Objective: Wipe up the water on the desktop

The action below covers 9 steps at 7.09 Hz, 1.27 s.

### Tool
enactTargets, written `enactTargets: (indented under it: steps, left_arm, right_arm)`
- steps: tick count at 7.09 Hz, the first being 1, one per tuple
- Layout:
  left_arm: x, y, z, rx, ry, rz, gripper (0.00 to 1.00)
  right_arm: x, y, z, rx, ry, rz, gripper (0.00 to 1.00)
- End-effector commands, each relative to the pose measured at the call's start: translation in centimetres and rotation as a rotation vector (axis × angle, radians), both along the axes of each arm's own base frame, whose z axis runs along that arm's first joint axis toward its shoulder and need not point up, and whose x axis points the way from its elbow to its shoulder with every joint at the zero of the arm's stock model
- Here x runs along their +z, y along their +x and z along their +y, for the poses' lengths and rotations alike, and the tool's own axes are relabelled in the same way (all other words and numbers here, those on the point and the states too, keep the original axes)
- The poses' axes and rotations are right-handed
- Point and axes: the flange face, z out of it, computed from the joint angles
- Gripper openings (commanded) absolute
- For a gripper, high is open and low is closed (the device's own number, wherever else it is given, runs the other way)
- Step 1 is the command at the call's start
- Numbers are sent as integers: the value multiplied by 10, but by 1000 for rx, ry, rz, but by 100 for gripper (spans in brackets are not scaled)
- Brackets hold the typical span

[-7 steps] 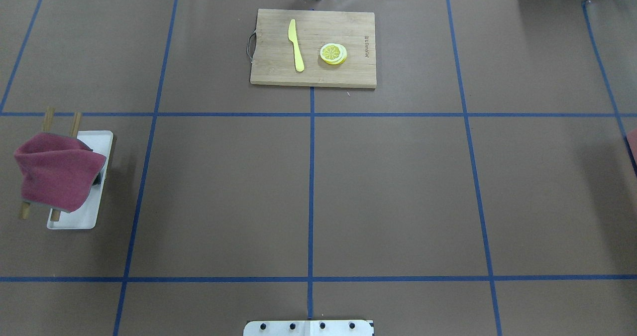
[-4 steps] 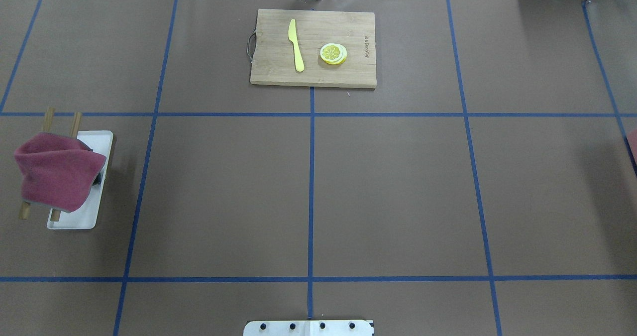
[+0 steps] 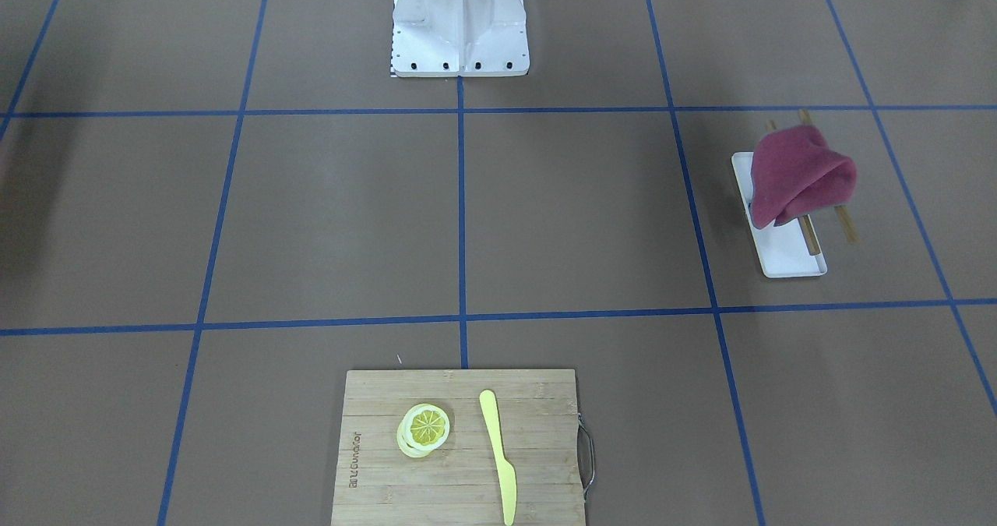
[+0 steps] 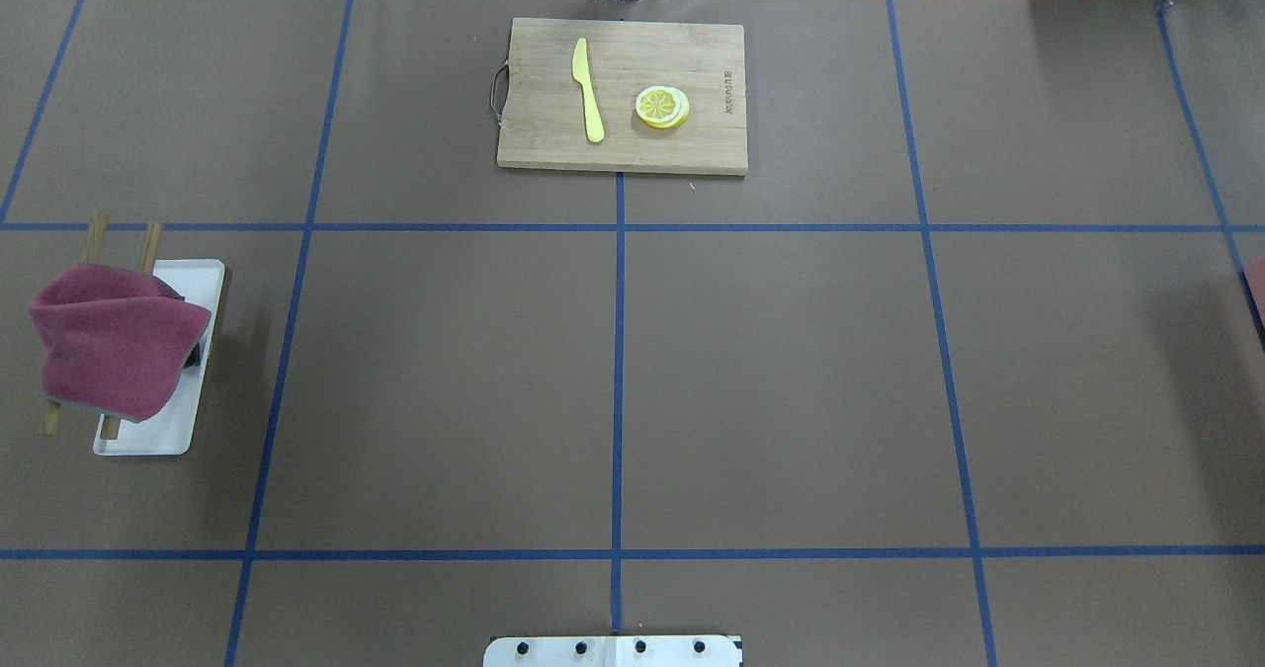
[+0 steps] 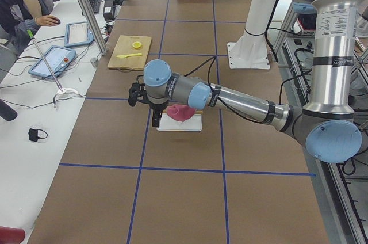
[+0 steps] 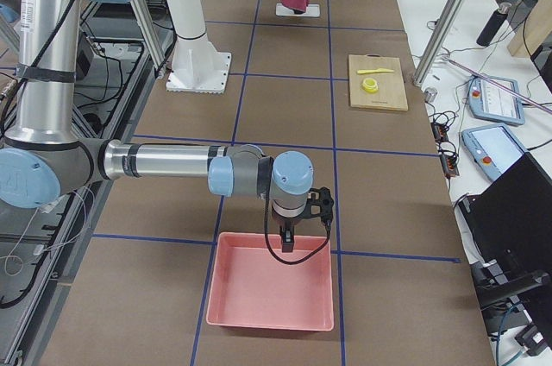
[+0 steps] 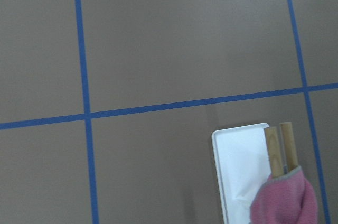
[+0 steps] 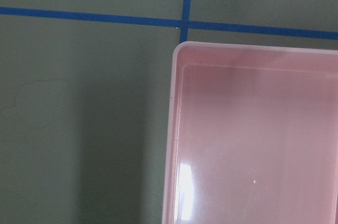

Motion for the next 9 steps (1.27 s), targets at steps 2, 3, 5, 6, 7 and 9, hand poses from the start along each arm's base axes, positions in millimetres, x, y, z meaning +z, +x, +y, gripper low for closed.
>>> enactTargets:
  steps: [2,3,5,6,7,9]
  left_arm:
    - [-12,55,8,24,-119,15,97]
    - [-5,82,8,79,-124,9,97]
    - [4,113,14,145,-117,8,97]
    - [6,114,15,149,-107,8,97]
    - [4,125,17,170,-101,10,97]
    - [26,129,13,153,-118,-57,96]
  right_arm:
    - [-6,-2,-3,0,10,-20,100]
    - [-4,-2,-2,0,4,-24,100]
    - [-4,-2,-3,-2,35,-24,100]
    - [0,-2,-1,-1,54,-25,100]
    - [1,-2,0,-3,60,-25,100]
    - [1,-2,0,-2,59,-27,100]
